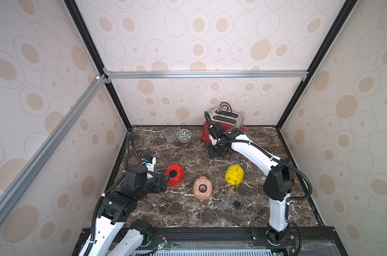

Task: Close piggy banks
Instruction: Pick up the knob at the center of the board, then insert the knob into the piggy bank.

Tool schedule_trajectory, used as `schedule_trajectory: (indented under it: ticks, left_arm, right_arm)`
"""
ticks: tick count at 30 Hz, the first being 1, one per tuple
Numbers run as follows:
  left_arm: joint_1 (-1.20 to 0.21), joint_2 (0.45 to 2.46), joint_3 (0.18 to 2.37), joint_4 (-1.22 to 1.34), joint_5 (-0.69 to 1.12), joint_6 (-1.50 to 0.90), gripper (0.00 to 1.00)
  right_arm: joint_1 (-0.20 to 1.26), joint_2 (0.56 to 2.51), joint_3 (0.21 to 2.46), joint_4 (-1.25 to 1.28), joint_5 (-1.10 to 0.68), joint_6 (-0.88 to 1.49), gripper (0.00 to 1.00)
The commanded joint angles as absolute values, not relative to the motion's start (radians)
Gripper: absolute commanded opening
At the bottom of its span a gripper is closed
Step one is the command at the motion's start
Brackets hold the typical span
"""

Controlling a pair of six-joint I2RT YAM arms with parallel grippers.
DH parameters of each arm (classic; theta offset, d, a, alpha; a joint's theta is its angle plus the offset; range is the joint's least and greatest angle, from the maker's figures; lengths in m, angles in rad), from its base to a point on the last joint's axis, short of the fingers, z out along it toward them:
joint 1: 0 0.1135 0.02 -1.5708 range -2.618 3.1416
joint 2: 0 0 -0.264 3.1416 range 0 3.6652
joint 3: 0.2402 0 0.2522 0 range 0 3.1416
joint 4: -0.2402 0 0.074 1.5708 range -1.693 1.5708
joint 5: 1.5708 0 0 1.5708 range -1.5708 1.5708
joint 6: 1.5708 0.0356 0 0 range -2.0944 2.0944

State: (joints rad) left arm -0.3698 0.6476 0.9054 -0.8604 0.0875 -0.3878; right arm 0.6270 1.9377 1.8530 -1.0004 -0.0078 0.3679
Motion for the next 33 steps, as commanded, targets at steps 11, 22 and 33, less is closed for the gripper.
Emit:
schedule_trajectory:
  ticks: [11,22,33]
  left_arm:
    - [-0.365,0.654,0.787,-0.646,0.329,-0.526,0.85]
    - [-0.369,0.717,0.576,-0.404,0.518,-0.689,0.83]
    - [-0.383,0.750,0.512,-0.348,0.528,-0.740,0.82]
  right_arm:
    - [0.686,1.602,1.572,-1.007,-0.199,0.328,0.00]
    - [0.867,1.579,1.493,-0.989,-0.111,0.371,0.00]
    - [0.990,1.686,1.496,-0.973,-0.003,0.430,0.00]
